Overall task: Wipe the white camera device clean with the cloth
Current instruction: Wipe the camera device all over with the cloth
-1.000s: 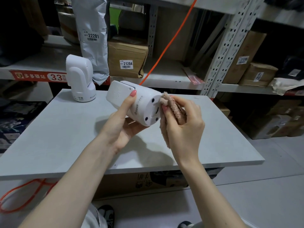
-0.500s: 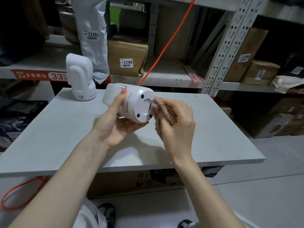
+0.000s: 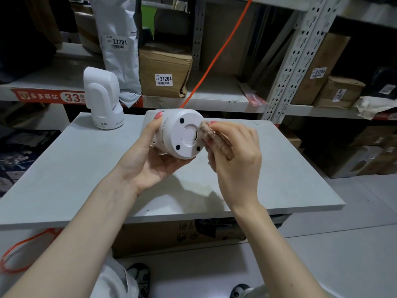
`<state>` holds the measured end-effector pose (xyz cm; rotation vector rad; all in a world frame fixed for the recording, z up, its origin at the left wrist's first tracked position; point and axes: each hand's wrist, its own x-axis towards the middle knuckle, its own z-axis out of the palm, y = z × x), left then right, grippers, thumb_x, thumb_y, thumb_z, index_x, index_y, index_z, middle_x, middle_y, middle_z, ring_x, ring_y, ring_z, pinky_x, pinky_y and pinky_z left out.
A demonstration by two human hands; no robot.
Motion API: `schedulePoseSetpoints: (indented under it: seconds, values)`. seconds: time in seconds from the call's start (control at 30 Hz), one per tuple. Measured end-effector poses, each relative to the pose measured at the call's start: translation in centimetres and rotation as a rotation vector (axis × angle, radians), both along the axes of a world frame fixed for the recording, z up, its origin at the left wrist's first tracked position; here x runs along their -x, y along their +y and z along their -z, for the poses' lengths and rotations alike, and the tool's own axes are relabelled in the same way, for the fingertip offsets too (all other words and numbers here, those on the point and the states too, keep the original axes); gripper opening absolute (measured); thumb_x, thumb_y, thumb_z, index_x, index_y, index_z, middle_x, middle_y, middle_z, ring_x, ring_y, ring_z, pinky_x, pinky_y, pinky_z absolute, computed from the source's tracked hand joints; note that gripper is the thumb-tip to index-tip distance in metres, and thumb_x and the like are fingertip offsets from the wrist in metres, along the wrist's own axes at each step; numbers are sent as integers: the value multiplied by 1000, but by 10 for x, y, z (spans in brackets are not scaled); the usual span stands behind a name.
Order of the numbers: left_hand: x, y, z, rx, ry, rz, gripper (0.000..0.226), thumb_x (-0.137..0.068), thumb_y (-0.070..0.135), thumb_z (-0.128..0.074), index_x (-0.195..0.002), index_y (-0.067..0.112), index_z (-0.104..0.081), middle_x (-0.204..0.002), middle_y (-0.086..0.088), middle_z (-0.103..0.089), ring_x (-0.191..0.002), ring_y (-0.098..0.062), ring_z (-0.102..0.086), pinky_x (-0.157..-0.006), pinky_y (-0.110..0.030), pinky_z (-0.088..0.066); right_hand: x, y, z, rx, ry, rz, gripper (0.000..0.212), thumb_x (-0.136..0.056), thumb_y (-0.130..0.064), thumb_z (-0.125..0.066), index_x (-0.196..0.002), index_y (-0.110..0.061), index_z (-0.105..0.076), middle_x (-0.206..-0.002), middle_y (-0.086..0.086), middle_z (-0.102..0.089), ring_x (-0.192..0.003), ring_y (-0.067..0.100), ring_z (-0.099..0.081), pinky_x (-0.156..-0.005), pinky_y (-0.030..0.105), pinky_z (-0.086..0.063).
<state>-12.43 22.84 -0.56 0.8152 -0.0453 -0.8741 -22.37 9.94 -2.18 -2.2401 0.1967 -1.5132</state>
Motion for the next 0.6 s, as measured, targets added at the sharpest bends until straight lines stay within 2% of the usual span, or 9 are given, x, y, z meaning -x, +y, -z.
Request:
schedulePoseSetpoints:
  seconds: [0.1,0.17,0.23,0.33,0.5,0.6]
  values:
    - [1,-3,1,26,24,-1,73,-72,47,-69,-128,1,-56,-132,-20,-58,-115,-33,-62,-85,-45,-56,0,2,2,-1,14,-2,21,-84,-5,-71,-103,-12,-71,-102,-2,-69,-95,21,-56,-77,8,-37]
    - [-3,-3,3,34,31,-33,72,-75,47,-70,-129,2,-56,-131,-21,-59,-111,-34,-64,-81,-45,-59,-1,3,5,12,43,-30,16,-87,-13,-67,-102,-14,-71,-100,-5,-68,-94,19,-55,-72,11,-38]
    - [-5,-2,4,41,33,-57,69,-77,47,-70,-129,3,-56,-130,-21,-59,-105,-34,-67,-75,-42,-59,-2,3,7,33,61,-51,20,-87,-22,-58,-101,-15,-71,-99,-6,-69,-94,16,-53,-69,15,-40]
    - [-4,-2,5,-11,-11,-44,71,-74,48,-70,-129,3,-57,-133,-21,-57,-104,-33,-67,-75,-41,-60,-3,1,5,50,40,-26,26,-85,-25,-53,-101,-15,-72,-99,-6,-69,-94,14,-51,-68,12,-38]
    - [2,-6,3,-22,-32,-43,76,-71,48,-70,-129,2,-55,-136,-20,-55,-102,-32,-67,-78,-40,-60,-2,-2,0,-1,11,8,19,-88,-16,-61,-104,-14,-70,-101,-3,-68,-95,17,-53,-76,5,-35]
    - [2,-6,2,7,-28,-90,67,-78,48,-68,-126,3,-57,-133,-20,-57,-101,-32,-68,-78,-40,-60,-2,2,4,-70,45,-44,17,-87,-12,-68,-104,-16,-69,-98,-4,-67,-91,20,-54,-72,13,-39]
